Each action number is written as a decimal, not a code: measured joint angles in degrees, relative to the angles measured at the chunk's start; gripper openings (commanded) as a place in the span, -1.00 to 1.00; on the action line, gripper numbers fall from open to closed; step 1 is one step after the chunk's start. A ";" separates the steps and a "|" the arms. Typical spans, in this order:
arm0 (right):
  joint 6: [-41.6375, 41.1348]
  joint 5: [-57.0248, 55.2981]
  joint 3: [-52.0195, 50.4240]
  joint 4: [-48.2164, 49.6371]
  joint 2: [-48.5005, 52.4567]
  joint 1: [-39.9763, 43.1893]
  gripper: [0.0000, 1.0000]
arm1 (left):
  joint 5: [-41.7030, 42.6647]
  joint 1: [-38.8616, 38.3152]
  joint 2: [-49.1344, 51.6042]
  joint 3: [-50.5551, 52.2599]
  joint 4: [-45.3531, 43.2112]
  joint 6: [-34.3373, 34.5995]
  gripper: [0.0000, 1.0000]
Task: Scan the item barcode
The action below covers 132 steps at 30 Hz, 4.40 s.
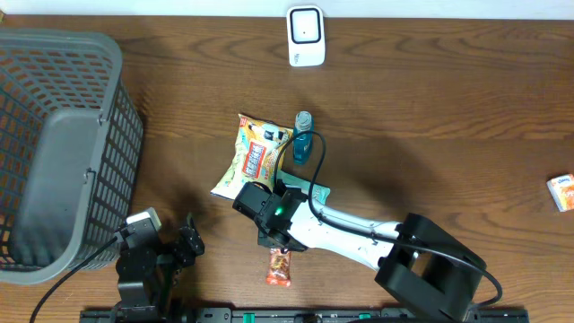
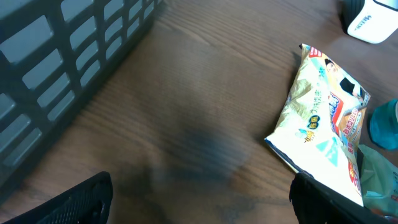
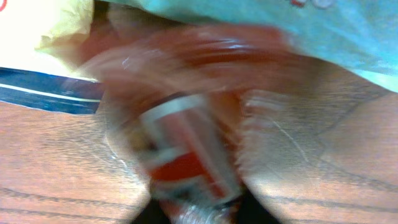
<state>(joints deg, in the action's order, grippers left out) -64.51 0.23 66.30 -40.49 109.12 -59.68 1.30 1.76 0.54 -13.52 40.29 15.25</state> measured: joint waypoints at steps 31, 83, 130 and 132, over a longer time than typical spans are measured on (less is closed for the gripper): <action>70.53 82.20 0.44 -0.90 -5.01 22.47 -0.98 | 0.00 0.00 0.00 0.00 0.00 -0.02 0.82; 53.22 9.44 0.33 -15.74 -21.53 33.00 -0.98 | 0.00 0.00 0.00 0.00 -0.02 -0.02 0.82; 51.08 7.15 84.78 -4.17 43.63 40.26 -0.98 | 0.00 0.00 0.00 0.02 0.02 -0.02 0.82; 50.88 7.30 84.78 -3.63 43.78 40.26 -0.99 | 0.00 0.00 0.00 0.02 0.02 -0.02 0.82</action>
<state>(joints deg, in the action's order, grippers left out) -13.63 7.53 151.09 -44.12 152.90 -19.42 1.30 1.76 0.54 -13.50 40.32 15.22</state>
